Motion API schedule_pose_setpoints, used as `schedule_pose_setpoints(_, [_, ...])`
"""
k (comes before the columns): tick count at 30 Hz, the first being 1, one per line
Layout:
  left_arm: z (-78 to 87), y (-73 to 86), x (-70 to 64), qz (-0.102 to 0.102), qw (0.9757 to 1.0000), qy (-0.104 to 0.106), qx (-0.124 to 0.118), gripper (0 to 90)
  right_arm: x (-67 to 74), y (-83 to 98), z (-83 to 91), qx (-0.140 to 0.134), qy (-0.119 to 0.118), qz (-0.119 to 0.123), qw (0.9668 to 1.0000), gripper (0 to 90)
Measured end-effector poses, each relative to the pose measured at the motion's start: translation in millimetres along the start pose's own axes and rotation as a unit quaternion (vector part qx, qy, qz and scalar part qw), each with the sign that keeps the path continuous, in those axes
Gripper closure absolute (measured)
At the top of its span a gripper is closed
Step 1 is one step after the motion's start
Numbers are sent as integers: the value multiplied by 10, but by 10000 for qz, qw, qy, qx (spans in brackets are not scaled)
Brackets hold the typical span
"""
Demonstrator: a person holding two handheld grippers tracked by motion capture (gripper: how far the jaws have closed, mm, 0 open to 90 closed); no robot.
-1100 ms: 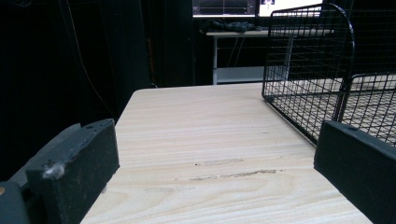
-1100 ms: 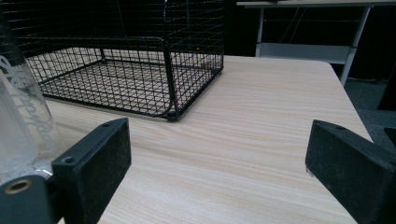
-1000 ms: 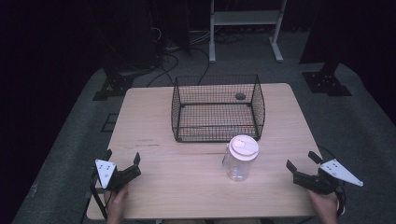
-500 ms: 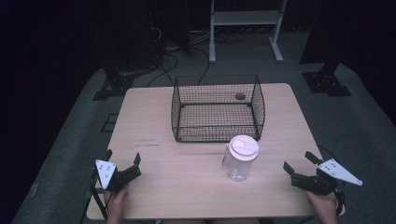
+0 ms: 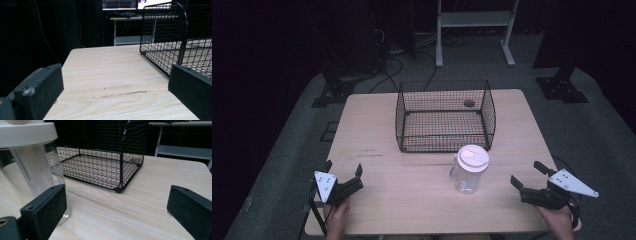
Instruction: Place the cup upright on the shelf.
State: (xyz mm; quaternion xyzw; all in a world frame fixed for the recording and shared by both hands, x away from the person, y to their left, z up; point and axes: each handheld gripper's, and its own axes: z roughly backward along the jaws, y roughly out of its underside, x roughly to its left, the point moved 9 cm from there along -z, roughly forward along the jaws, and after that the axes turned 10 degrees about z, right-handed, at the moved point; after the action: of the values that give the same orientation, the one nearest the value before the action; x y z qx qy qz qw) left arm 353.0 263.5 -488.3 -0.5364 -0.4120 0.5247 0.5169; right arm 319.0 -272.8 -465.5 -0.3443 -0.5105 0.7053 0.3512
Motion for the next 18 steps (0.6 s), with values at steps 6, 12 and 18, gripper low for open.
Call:
schedule_pose_setpoints(6, [1, 0, -4, -11, 10000, 5, -5, 0, 99, -75, 9, -23, -109, 141, 9998, 13])
schedule_pose_setpoints(12, [1, 0, -3, -9, 10000, 9, -4, 0, 286, -175, 21, -60, -283, 370, 9989, 12])
schedule_pose_setpoints(18, [1, 0, -4, -12, 10000, 9, -5, 0, 405, -238, -10, -107, -426, 431, 9981, 12])
